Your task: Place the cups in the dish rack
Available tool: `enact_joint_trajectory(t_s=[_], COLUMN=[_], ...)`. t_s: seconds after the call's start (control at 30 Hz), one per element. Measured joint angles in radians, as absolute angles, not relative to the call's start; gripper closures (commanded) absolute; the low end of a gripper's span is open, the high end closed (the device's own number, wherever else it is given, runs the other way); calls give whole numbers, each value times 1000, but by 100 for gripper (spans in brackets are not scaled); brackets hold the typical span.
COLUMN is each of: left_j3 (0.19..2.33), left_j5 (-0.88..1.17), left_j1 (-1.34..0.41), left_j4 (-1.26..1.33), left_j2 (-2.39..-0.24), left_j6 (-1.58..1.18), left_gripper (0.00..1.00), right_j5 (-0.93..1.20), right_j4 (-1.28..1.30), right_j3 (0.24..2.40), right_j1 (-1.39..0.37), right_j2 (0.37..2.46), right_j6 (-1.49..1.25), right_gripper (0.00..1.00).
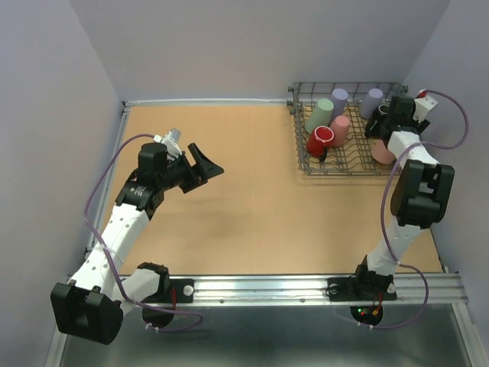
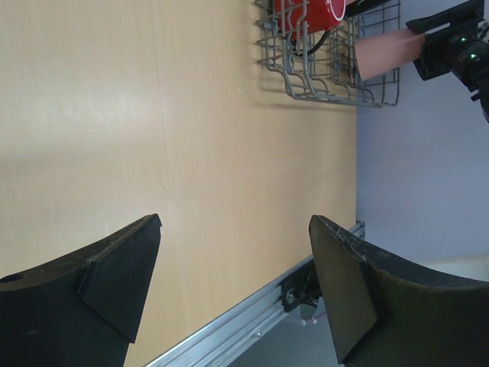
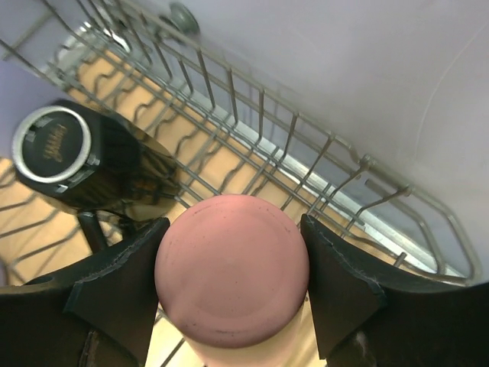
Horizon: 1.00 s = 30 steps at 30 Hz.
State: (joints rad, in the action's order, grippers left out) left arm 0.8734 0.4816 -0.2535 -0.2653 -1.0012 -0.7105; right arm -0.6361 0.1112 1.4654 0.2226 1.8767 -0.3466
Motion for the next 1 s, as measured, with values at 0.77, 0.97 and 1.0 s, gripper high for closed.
enact_joint_trajectory(t_s=[0.77, 0.97, 1.0], left_j3=[893, 893, 893], left_j5=[469, 469, 469], left_j1=[-253, -253, -253], left_j4=[-290, -290, -290], left_j2=[-1008, -1008, -1007], left_j6=[-712, -713, -713], left_gripper=[11, 11, 11], right_j5=[-600, -578, -575], right_j4=[-36, -30, -28], right_j3=[1305, 1303, 1303], right_j1=[223, 223, 223], right_j2=[1860, 1849, 1838], right_j6=[-413, -398, -395], right_gripper=[0, 0, 0])
